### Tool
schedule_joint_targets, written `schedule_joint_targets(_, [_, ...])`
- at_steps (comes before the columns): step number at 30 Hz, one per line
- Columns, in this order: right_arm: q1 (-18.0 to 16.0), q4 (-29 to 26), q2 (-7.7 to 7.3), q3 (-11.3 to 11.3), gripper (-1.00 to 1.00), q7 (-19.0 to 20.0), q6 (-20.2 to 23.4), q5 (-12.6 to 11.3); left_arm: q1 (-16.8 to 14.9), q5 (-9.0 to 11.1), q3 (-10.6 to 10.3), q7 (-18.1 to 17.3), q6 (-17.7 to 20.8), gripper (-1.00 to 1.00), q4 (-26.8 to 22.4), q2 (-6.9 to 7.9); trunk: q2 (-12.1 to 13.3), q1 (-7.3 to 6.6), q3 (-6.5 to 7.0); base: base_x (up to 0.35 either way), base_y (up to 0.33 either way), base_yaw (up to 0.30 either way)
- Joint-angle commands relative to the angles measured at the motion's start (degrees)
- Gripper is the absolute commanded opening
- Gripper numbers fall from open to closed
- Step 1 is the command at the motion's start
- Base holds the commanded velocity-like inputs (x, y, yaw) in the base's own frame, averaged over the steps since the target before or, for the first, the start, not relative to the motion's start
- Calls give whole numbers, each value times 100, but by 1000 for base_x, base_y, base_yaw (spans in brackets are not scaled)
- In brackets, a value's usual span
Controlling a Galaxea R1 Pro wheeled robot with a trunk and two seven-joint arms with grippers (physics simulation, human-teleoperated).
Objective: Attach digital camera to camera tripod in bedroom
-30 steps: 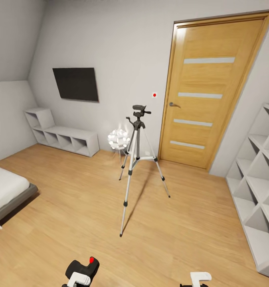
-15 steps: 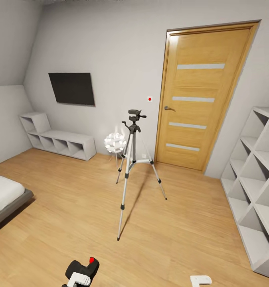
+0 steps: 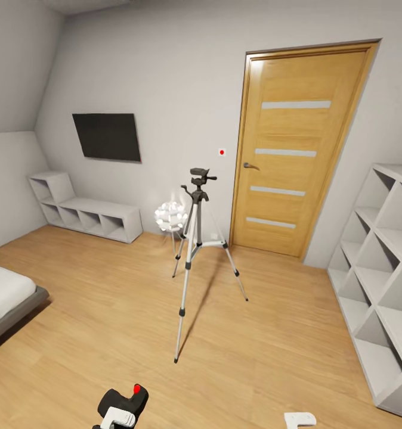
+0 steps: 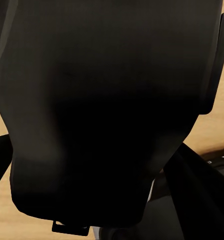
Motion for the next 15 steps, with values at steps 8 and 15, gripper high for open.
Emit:
schedule_joint_targets(8, [-6, -2, 5, -49, 100, -14, -24, 58, -10, 55, -47, -33, -39, -100, 24, -3, 312, -174, 134, 0, 0, 0])
schedule_joint_targets(15, [-6, -3, 5, -49, 100, -14, -24, 58, -10, 55, -54, -33, -39, -100, 24, -16, 506, -279, 220, 0, 0, 0])
